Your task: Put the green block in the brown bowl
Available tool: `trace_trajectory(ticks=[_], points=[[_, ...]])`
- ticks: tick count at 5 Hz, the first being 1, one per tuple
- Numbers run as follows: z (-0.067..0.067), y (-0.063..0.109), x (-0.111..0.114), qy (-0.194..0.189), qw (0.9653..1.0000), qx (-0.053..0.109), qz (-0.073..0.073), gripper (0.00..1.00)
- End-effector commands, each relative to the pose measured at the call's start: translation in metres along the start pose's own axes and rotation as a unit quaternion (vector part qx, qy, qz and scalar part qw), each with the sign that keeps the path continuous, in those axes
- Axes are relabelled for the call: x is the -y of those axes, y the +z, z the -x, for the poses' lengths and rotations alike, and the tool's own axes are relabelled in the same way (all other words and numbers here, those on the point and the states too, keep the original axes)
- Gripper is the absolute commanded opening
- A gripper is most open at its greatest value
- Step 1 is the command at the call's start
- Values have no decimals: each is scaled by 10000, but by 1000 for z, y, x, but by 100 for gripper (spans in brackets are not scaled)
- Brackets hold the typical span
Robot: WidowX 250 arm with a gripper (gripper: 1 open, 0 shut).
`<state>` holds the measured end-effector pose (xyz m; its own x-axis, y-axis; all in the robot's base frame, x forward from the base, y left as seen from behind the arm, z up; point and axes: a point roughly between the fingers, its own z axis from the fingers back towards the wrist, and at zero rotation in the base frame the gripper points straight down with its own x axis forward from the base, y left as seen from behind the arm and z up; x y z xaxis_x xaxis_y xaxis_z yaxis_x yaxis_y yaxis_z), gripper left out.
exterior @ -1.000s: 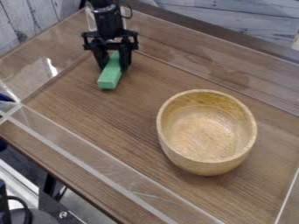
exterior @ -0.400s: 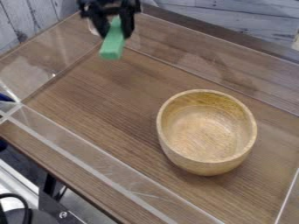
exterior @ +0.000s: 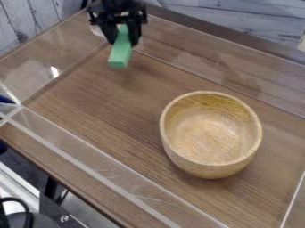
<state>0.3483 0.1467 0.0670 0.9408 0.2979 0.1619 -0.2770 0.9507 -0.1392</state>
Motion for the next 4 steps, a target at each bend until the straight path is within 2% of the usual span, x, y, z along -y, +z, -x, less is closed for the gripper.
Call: trace_trajectory(ticks=[1,2,3,4], points=[[-5,11,6,-447,9981,421,-69,0],[-6,44,9,-213,9980,596,-32,0],[-15,60,3,132,9971,742,-59,0],[-18,40,2,203,9968,755,-178,0]])
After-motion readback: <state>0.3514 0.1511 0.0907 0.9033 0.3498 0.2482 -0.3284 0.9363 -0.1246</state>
